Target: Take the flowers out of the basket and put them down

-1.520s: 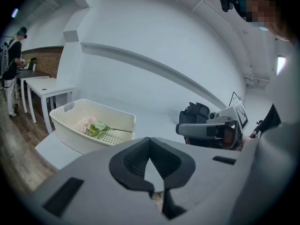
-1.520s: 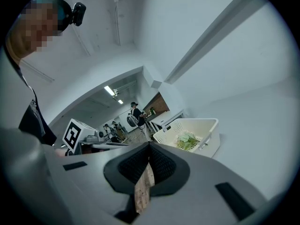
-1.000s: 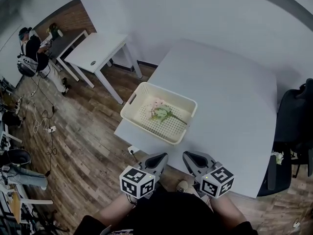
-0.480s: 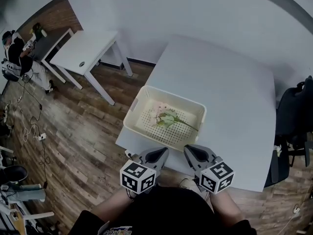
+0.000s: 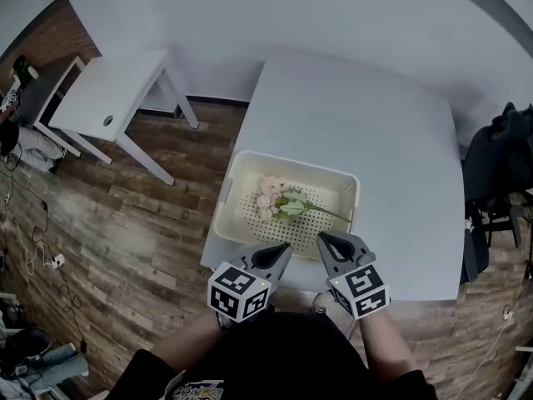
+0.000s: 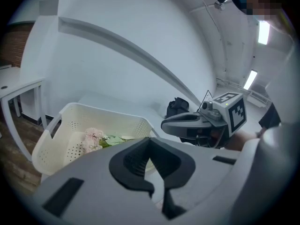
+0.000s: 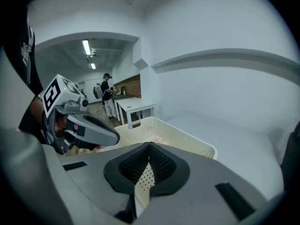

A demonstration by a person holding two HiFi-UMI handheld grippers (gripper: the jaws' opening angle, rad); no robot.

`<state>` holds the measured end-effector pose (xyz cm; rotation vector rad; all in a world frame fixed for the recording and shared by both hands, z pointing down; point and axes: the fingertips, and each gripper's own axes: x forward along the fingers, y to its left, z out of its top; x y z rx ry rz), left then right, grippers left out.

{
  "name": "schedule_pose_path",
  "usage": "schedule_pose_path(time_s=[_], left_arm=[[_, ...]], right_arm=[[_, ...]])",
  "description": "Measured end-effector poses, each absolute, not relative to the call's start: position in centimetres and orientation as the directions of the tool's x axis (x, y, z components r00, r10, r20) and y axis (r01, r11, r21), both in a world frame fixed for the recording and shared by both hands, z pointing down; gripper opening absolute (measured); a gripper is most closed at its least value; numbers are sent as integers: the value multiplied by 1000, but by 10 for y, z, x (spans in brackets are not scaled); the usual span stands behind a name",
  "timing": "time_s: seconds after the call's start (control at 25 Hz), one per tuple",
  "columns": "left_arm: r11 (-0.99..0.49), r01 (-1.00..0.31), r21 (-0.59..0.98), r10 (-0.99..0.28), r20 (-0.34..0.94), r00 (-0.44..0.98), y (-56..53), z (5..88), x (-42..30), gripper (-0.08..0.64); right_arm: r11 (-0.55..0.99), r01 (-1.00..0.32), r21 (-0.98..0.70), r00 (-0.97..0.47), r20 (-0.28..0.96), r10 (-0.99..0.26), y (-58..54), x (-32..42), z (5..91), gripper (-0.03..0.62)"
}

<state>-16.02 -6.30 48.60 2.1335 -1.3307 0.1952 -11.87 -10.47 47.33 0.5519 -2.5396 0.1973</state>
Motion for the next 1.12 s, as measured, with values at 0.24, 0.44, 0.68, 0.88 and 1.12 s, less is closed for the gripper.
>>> schedule_pose_path(time_s=[0.24,0.44,0.68,0.88,1.12], left_arm=[[-413,-815,406,-704,425,568,-74,489,-169,7],[-440,-800,407,-683,427,593,-82,495,-176,8],[-447,-782,435,-667,421,615,-89,499,-192,7],[-434,-774,461,-665,416,621,-90,504,-204,6],[-413,-771,486,-673,408,617,-88,507,-217,7]], right_arm=[[871,-468,150,-645,617,-452,-114,-129,491,23],[853,-429,298,-507,702,-500,-130,-128,517,25],[872,-317,372,-397,783,-478,-149,-136,543,28],[896,-149,419,-288,848,-444,-161,-137,576,106],[901,61,430,-131,898,-419,-177,-128,623,106]])
